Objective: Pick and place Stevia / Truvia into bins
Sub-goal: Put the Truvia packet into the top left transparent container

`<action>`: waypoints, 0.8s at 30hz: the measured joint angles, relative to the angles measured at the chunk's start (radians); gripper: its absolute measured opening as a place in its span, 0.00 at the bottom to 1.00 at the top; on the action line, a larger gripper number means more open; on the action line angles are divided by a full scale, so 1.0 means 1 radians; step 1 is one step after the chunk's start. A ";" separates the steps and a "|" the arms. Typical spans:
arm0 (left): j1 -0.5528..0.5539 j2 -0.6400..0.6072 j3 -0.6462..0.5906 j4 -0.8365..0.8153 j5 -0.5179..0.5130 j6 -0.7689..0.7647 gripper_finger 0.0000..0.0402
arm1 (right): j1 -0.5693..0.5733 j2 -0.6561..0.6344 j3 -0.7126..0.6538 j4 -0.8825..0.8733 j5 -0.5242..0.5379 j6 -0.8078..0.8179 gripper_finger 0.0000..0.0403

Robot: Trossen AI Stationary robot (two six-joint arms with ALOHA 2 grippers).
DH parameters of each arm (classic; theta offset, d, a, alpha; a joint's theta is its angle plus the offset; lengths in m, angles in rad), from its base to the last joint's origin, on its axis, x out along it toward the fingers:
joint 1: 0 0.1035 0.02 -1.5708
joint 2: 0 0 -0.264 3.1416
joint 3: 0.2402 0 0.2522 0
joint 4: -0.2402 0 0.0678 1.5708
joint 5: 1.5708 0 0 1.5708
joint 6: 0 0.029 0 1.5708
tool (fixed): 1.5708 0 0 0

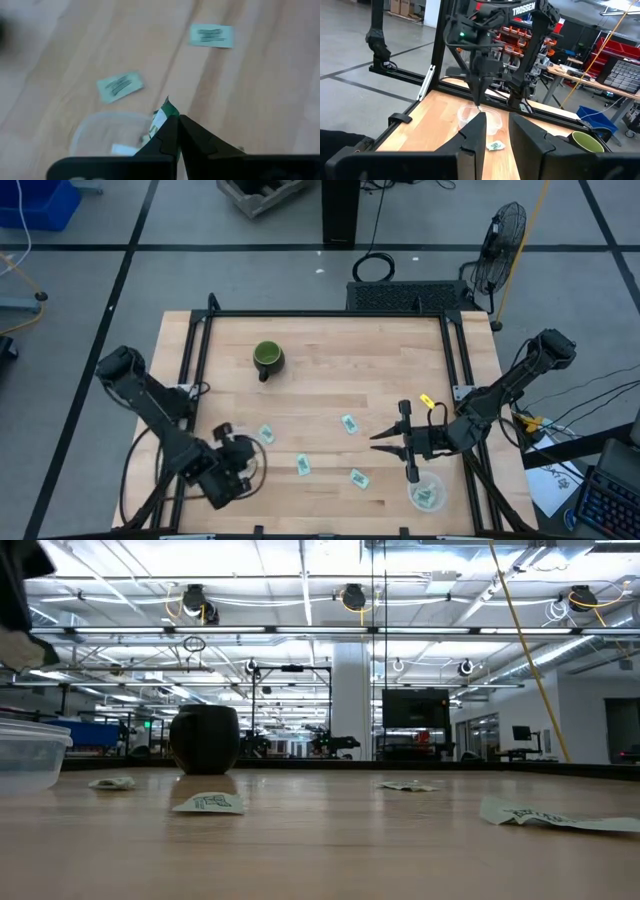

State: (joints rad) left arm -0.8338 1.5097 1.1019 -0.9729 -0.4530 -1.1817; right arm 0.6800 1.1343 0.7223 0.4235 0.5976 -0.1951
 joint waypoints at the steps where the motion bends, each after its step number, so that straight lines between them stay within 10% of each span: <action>1: -0.024 0.000 0.000 -0.023 -0.013 -0.050 0.02 | 0.000 0.000 0.000 0.000 0.000 0.000 0.19; 24: -0.088 0.000 -0.155 -0.130 0.035 -0.514 0.09 | 0.000 0.000 -0.001 -0.001 0.000 0.000 0.19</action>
State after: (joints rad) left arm -0.9219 1.5097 0.9466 -1.1028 -0.4184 -1.6957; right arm 0.6800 1.1343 0.7216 0.4221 0.5975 -0.1955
